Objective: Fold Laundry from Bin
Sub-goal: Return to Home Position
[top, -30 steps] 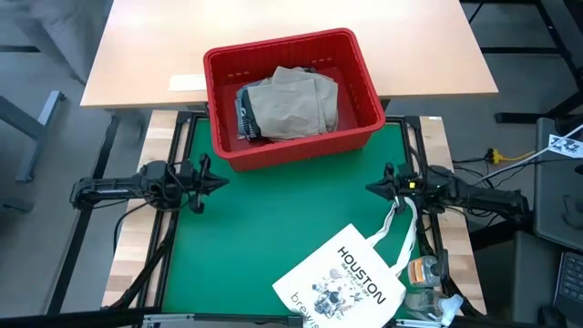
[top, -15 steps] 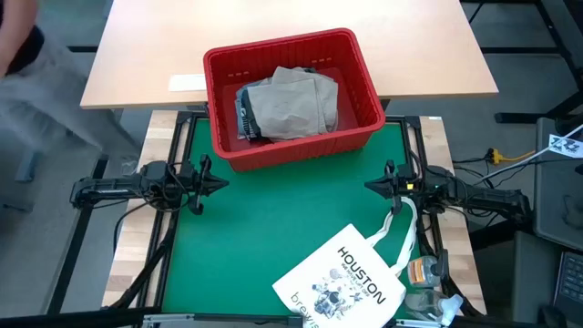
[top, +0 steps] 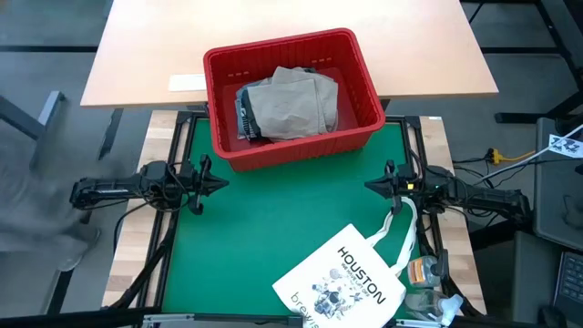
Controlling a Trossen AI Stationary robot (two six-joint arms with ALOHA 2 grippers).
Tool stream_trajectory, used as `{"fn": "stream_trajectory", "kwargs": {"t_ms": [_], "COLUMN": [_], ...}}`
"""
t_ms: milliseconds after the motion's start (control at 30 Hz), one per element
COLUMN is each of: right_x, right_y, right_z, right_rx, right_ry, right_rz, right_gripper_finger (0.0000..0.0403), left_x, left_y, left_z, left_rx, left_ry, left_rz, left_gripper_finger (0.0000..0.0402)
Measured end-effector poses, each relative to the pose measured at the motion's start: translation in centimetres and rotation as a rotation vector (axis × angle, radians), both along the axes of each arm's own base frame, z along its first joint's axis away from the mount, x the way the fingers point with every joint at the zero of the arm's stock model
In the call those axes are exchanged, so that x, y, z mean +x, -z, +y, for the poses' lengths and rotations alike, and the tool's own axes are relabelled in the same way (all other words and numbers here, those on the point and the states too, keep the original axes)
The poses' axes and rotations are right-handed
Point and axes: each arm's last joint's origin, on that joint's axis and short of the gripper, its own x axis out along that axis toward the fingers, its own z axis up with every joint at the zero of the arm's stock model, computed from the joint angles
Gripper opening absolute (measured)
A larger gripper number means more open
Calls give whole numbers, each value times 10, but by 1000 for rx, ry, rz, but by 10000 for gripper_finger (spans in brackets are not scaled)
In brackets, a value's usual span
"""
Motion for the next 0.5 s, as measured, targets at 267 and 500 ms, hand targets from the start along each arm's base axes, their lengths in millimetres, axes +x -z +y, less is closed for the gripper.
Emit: {"fn": "stream_trajectory", "kwargs": {"t_ms": [267,500], "right_x": [-2,-3], "right_y": [-2,-3], "right_z": [0,0], "right_rx": [-4,-6], "right_ry": [8,9], "right_rz": [-26,-40], "right_gripper_finger": [10,10], "left_x": [0,0], "left_y": [-1,0], "left_z": [0,-3], "left_rx": [0,0], "left_ry": [0,31], "left_rz": [-6,-4], "left_gripper_finger": [7,7]}}
